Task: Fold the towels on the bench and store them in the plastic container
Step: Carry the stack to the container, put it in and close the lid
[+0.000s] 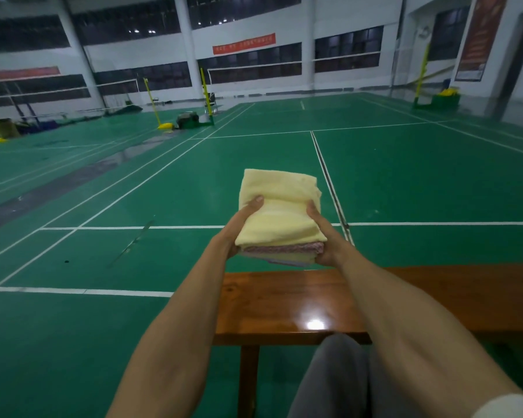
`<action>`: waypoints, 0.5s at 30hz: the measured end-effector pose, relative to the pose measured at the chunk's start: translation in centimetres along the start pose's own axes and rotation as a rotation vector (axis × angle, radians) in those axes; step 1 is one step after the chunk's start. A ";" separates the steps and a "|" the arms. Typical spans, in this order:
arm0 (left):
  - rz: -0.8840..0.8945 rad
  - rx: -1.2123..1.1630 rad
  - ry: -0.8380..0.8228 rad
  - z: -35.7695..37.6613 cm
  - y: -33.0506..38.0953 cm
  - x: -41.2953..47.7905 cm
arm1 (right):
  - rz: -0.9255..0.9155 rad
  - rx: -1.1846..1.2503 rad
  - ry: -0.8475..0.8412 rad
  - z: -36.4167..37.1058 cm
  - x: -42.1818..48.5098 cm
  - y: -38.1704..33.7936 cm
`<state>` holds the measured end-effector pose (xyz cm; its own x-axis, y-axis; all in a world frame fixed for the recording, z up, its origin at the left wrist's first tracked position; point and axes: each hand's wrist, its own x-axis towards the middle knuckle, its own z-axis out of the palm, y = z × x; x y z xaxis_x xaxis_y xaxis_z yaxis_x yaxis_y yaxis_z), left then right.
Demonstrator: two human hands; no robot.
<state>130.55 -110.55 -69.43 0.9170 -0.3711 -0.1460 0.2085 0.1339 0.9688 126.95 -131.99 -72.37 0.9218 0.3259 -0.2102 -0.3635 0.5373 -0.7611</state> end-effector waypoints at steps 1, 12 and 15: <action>0.003 -0.017 -0.002 0.1 0.1 0.5 | -0.013 0.001 -0.015 -0.2 0.3 -0.3; 0.013 -0.065 0.038 0.6 1.3 12.1 | -0.106 -0.012 0.050 -4.5 9.9 -5.9; 0.001 -0.059 0.062 0.0 2.0 16.5 | -0.096 0.020 0.016 -6.1 14.0 -7.7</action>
<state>146.14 -116.41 -69.88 0.9362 -0.3138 -0.1585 0.2253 0.1892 0.9558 143.50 -136.33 -73.22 0.9544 0.2597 -0.1471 -0.2760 0.5805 -0.7660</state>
